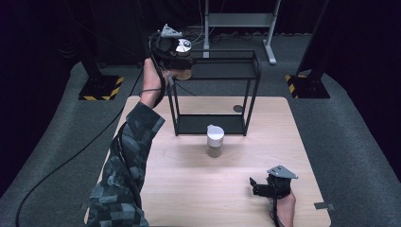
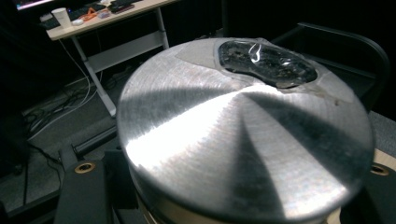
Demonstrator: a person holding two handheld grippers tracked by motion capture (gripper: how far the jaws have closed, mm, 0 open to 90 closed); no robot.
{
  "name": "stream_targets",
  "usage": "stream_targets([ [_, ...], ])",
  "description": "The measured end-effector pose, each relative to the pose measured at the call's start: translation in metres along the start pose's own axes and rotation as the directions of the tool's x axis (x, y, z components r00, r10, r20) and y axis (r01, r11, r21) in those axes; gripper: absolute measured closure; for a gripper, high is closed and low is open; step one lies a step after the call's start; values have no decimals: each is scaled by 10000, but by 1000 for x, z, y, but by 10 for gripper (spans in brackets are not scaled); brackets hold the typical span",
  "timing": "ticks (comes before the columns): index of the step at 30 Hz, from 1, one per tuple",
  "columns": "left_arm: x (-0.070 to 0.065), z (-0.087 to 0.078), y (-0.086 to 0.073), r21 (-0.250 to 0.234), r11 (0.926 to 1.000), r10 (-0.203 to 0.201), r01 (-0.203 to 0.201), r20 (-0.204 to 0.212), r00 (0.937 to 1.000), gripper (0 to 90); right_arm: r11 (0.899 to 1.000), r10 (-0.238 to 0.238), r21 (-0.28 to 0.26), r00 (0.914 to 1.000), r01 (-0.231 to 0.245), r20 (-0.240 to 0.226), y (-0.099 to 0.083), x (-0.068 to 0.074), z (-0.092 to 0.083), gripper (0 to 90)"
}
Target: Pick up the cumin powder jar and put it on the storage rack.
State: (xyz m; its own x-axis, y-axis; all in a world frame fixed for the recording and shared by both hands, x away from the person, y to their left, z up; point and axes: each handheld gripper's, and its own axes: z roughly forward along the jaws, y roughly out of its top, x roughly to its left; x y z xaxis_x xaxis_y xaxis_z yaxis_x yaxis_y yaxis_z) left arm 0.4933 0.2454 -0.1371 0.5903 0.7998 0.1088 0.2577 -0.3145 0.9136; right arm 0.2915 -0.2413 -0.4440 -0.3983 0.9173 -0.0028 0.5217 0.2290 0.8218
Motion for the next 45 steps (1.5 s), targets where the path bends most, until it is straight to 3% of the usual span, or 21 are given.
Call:
stream_targets([
  [8,10,16,9,481,9977,-474,481,-161,9987,310,10000,-10,15,10000,10,-8,0,0,0,0],
  [16,20,23,4,340,9921,-1208,1209,-59,9927,309,10000,-15,14,10000,15,-11,0,0,0,0],
  [32,14,31,4,165,9904,-1365,1371,-327,9901,308,10000,-30,4,10000,30,-29,0,0,0,0],
  [45,10,30,8,345,9911,-1274,1288,-406,9910,307,10000,-40,-14,10000,40,-1,0,0,0,0],
])
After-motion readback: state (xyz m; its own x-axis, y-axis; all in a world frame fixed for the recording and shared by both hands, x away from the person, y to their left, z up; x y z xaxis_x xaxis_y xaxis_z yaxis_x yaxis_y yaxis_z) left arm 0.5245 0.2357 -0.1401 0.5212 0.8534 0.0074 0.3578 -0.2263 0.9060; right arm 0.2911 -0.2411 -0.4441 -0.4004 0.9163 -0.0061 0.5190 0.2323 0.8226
